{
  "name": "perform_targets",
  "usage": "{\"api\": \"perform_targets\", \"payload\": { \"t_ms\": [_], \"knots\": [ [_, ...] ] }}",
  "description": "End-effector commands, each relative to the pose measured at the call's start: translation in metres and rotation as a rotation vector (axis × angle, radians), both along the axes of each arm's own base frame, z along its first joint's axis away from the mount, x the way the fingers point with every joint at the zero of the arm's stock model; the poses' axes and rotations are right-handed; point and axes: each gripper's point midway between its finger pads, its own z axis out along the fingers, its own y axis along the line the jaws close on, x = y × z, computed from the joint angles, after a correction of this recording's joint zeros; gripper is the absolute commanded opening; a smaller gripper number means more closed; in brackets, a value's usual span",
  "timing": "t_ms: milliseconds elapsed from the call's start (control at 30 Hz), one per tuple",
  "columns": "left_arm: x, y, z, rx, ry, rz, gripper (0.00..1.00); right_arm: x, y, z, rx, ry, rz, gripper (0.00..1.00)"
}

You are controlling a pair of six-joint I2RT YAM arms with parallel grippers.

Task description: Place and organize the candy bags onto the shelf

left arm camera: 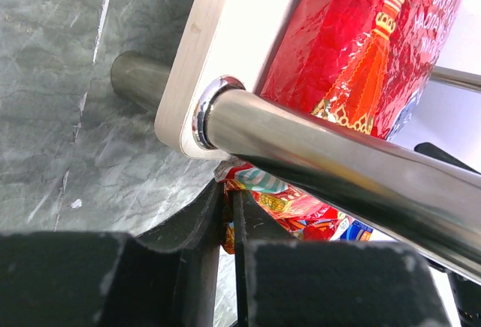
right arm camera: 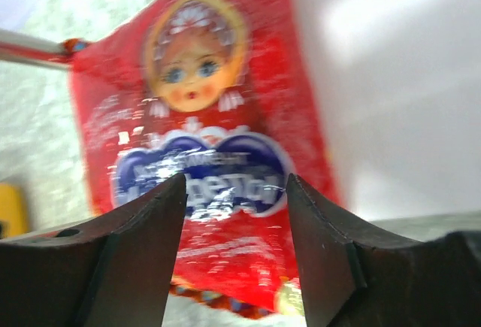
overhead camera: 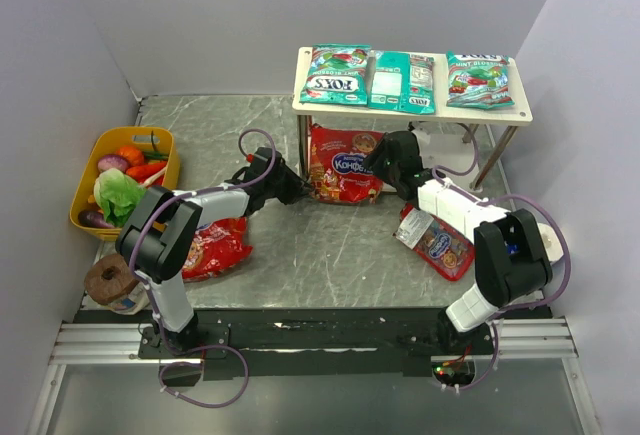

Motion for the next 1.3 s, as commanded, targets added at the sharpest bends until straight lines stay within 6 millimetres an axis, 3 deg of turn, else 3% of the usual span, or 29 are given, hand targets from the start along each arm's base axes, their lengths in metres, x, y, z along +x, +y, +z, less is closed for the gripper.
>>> {"api": "perform_targets", "payload": {
  "t_ms": [0,267,367,467,767,1000,1133,1233,1267],
  "knots": [
    [0.023,0.008,0.019,-0.01,-0.082,0.063,0.17,-0.001,-0.032,-0.003,-0.172,-0.007,-0.033,0.64],
    [0.025,0.007,0.019,-0.002,-0.079,0.06,0.17,0.006,-0.02,-0.027,-0.185,0.031,0.045,0.61],
    [0.026,0.007,0.018,0.002,-0.076,0.06,0.17,0.007,-0.017,-0.034,-0.182,0.049,0.055,0.53],
    [0.027,0.006,0.019,0.0,-0.079,0.057,0.16,0.007,-0.019,-0.039,-0.183,0.059,0.043,0.33],
    [0.035,0.006,0.032,0.003,-0.104,0.074,0.08,0.024,-0.019,-0.007,-0.148,-0.051,-0.007,0.08],
    [0.046,0.009,0.038,0.024,-0.12,0.107,0.02,0.03,-0.022,0.001,-0.089,-0.078,-0.096,0.05],
    [0.052,0.011,0.039,0.028,-0.124,0.123,0.02,0.025,-0.03,-0.004,-0.067,-0.073,-0.158,0.05],
    [0.056,0.011,0.041,0.017,-0.127,0.133,0.03,0.025,-0.028,-0.006,-0.06,-0.072,-0.162,0.12],
    [0.056,0.01,0.042,0.014,-0.125,0.128,0.04,0.024,-0.029,-0.009,-0.064,-0.058,-0.157,0.19]
  ]
}}
